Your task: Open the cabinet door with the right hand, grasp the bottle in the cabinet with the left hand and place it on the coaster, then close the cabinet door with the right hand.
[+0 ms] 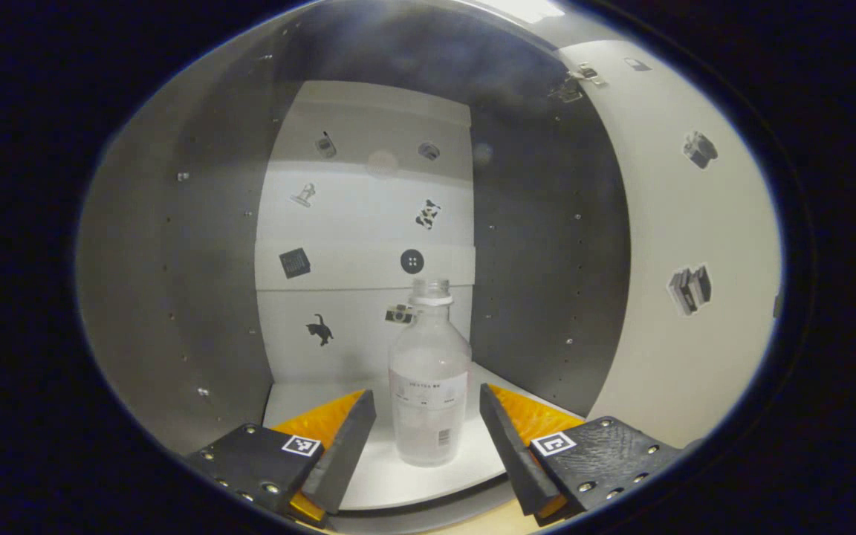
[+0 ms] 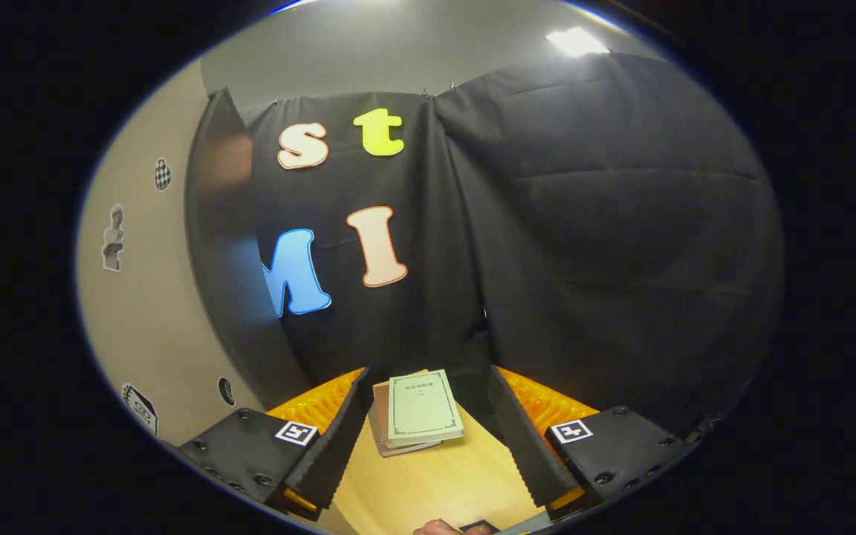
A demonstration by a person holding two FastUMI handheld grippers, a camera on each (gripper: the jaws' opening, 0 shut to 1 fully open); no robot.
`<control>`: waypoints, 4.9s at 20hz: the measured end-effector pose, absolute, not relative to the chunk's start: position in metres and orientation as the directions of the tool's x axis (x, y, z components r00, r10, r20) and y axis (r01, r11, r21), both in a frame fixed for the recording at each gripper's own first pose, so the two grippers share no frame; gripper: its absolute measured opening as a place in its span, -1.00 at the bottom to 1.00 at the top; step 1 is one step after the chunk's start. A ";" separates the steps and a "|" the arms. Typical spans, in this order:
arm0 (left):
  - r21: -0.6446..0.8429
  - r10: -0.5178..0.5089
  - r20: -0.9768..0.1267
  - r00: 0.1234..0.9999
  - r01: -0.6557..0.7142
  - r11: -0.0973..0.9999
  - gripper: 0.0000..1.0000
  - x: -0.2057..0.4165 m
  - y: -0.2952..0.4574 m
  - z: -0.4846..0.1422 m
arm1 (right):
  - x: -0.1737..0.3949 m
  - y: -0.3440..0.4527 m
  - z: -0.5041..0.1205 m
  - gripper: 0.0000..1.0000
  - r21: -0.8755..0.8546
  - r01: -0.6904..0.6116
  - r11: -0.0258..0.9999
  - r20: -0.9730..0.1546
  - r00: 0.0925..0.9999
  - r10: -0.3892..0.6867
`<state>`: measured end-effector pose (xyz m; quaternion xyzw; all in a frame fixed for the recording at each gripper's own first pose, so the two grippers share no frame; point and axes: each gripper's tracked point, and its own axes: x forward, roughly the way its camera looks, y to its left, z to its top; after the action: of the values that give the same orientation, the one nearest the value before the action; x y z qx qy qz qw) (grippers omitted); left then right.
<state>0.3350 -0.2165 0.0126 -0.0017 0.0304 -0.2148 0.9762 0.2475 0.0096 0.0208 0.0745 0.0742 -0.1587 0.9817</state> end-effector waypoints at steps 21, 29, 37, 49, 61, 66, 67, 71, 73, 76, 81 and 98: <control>-0.012 -0.464 -0.008 0.886 0.464 0.886 0.42 0.357 -0.241 0.023 | 0.279 -0.006 0.005 0.96 0.159 0.356 0.921 -0.200 0.925 -0.323; 0.028 -0.460 0.052 0.886 0.459 0.888 0.36 0.318 -0.220 0.055 | 0.270 -0.003 0.013 0.96 0.163 0.337 0.927 -0.171 0.935 -0.310; 0.054 -0.410 0.101 0.906 0.407 0.912 0.36 0.254 -0.167 0.084 | 0.252 -0.004 0.037 0.95 0.148 0.324 0.934 -0.112 0.944 -0.310; 0.023 -0.173 0.093 0.981 0.172 0.985 0.39 0.162 -0.014 0.015 | 0.221 0.025 0.047 1.00 0.153 0.269 0.951 -0.088 0.962 -0.258; -0.009 0.012 -0.042 0.999 -0.012 1.000 0.39 0.097 0.090 -0.154 | 0.176 0.036 0.053 0.96 0.179 0.310 0.934 -0.105 0.950 -0.295; -0.020 0.001 -0.097 0.995 -0.003 1.000 0.39 0.079 0.082 -0.238 | 0.164 0.031 0.045 0.96 0.129 0.366 0.922 -0.116 0.929 -0.352; -0.017 -0.008 -0.084 0.996 0.007 1.000 0.38 0.078 0.078 -0.246 | 0.162 0.025 0.046 0.96 0.140 0.378 0.915 -0.117 0.924 -0.364; 0.043 -0.021 -0.098 0.995 0.025 0.999 0.39 0.075 0.068 -0.295 | 0.162 0.002 0.041 0.96 0.137 0.446 0.885 -0.106 0.894 -0.434; 0.062 -0.020 -0.084 0.996 0.025 0.998 0.39 0.075 0.065 -0.306 | 0.164 -0.007 0.030 0.96 0.145 0.486 0.862 -0.133 0.873 -0.470; 0.028 -0.028 -0.090 0.996 0.030 0.999 0.40 0.076 0.061 -0.322 | 0.167 -0.012 0.013 0.96 0.136 0.518 0.844 -0.175 0.851 -0.494; 0.020 -0.004 -0.097 0.995 0.006 1.000 0.39 0.076 0.063 -0.336 | 0.166 -0.030 0.000 0.96 0.107 0.579 0.809 -0.197 0.809 -0.553; 0.129 0.120 -0.002 0.993 -0.119 0.985 0.66 0.025 0.053 -0.191 | 0.152 -0.074 -0.118 0.96 0.092 0.582 0.808 -0.349 0.778 -0.522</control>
<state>0.0253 0.0534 -0.1909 0.0646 0.0048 0.0598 0.9961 0.1521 -0.0744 -0.1177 0.0976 0.1554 -0.2943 0.9379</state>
